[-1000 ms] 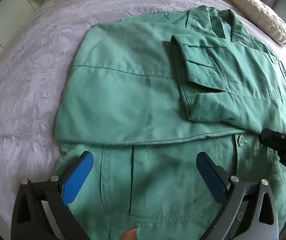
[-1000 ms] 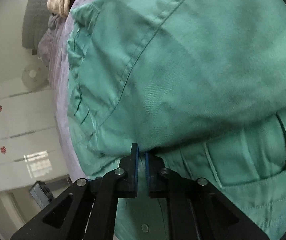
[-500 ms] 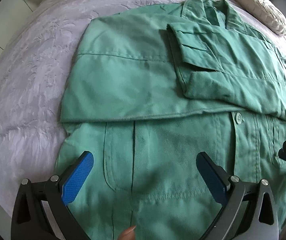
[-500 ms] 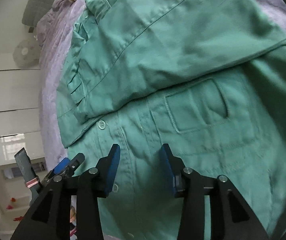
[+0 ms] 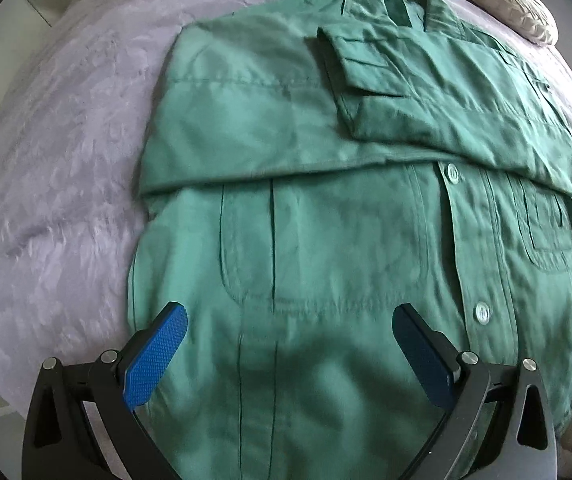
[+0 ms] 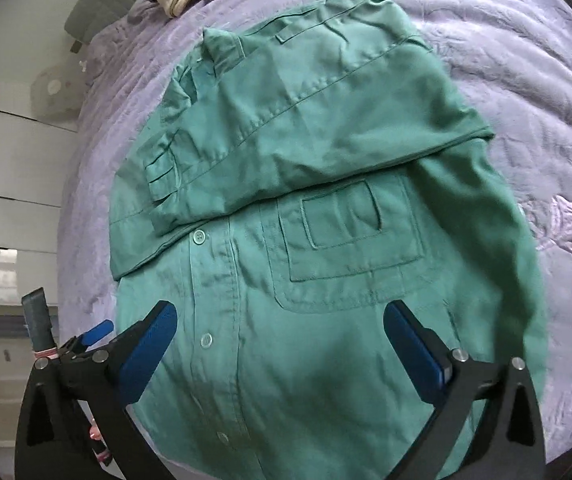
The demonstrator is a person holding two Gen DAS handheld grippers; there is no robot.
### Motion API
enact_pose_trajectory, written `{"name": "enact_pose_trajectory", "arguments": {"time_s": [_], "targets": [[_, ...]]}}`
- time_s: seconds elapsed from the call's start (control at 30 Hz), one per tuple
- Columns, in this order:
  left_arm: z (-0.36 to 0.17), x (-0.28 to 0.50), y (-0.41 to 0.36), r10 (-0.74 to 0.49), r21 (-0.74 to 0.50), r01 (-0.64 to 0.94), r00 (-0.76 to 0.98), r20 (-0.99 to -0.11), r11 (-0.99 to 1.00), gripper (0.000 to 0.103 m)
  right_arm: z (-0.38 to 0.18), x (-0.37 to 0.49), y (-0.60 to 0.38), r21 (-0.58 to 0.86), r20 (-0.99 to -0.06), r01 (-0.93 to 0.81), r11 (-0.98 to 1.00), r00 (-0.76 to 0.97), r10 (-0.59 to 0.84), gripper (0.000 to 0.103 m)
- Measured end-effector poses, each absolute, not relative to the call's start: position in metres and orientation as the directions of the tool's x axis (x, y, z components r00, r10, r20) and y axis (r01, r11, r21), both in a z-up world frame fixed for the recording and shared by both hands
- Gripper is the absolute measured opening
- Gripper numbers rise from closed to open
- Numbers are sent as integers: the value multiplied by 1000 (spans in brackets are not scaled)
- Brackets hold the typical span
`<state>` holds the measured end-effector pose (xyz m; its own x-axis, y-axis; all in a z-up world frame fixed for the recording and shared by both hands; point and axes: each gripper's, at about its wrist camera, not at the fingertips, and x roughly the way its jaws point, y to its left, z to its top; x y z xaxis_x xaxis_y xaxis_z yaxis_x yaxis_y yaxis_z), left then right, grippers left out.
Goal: Fold large clothes
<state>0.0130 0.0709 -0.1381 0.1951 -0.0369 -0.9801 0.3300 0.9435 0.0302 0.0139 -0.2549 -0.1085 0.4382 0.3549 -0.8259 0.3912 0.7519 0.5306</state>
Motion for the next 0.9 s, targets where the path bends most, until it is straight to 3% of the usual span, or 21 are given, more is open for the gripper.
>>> {"name": "enact_pose_trajectory", "arguments": {"time_s": [0.37,0.57,0.9], "targets": [[-124,-24,112,-22,30,313,163,-986,949,103,-111,-31,-254,523,-845,480,704,400,354,103],[-110,-30,130,-65,1,355,173,-983,935,103,-105,-48,-240,517,-844,522,678,442,304,103],[-106,-24,173,-116,-49,365,163,-980,930,103,-101,-57,-207,531,-845,547,647,402,354,103]]}}
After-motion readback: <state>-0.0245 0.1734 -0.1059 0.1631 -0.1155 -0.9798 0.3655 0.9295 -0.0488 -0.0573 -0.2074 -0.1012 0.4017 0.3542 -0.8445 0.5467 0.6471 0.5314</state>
